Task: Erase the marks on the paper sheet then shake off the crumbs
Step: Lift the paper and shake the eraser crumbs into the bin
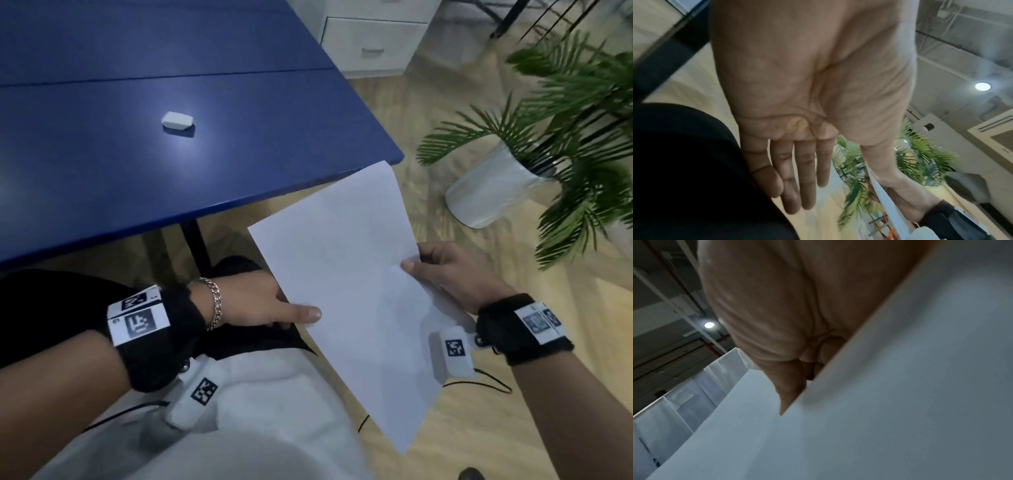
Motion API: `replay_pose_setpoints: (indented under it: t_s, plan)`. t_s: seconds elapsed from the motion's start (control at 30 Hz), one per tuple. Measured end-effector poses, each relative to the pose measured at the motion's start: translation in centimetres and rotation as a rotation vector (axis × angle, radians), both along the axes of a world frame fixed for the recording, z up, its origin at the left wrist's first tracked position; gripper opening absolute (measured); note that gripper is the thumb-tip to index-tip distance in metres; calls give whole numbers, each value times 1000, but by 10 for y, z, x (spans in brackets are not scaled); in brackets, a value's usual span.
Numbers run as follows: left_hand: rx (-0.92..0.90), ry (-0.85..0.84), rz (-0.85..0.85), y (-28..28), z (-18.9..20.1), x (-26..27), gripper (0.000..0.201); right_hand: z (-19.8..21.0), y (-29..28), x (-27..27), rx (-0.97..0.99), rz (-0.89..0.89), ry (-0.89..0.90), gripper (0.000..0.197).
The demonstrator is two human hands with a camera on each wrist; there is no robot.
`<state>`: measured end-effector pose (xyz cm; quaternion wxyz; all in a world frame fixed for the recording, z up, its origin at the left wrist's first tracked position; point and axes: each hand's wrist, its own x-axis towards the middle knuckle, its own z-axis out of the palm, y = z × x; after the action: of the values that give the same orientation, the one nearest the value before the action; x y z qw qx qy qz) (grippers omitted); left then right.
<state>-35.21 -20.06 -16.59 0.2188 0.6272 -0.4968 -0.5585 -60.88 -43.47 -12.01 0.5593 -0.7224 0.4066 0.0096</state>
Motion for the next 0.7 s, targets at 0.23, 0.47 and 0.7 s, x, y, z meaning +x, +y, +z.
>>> replay_pose_setpoints:
  t_s: [0.23,0.47,0.7]
  plan:
    - [-179,102,143,24,42,-2,31,73,45,0,-103,-76,-140,27]
    - [-468,110,683,75,104,69,28,93,97,89,-452,-49,-396,61]
    - [-548,-269,1157,162,129,146,24,86,160,224,-368,212,-511,42]
